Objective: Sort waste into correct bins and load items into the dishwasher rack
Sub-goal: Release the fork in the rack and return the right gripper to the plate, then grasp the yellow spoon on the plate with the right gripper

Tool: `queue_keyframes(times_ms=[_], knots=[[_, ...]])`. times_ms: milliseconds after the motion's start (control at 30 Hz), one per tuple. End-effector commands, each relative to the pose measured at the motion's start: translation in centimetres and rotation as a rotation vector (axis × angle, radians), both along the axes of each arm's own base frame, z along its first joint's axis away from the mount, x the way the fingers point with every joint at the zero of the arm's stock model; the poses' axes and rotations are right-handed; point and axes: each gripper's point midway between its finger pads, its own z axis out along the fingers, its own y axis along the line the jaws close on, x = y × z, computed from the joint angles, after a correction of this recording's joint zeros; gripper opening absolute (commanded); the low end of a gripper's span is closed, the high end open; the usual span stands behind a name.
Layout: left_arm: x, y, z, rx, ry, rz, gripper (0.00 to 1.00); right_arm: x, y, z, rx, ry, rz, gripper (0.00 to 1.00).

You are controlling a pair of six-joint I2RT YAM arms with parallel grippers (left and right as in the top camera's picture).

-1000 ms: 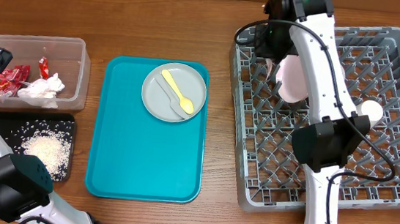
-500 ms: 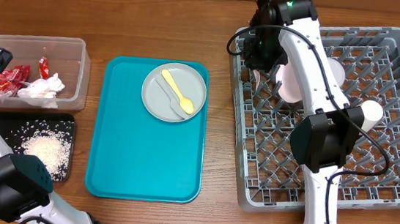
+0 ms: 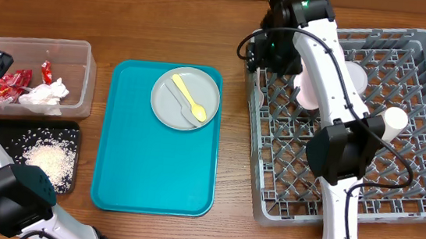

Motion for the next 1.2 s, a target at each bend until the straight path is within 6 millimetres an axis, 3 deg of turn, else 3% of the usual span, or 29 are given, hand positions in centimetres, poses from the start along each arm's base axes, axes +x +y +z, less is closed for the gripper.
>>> queue_keyframes(times_ms=[0,200,400,767,1167], knots=[[-0.2,0.0,1.0,0.028,-0.022,0.020,1.00,-1.1,5.0,4.1,0.099,-0.093,0.104,0.84],[-0.2,0.0,1.0,0.028,-0.022,0.020,1.00,-3.1,11.1,2.7,0.108,-0.120,0.260,0.82],[-0.2,0.0,1.0,0.028,-0.022,0.020,1.00,-4.2,15.5,-1.0,0.061,-0.149,0.341,0.78],[-0.2,0.0,1.0,0.028,-0.022,0.020,1.00,-4.0,15.0,-8.6,-0.034,-0.139,0.268,0.71],[-0.2,0.0,1.0,0.028,-0.022,0.020,1.00,-5.1,14.2,-12.1,-0.056,-0.086,0.242,0.60]])
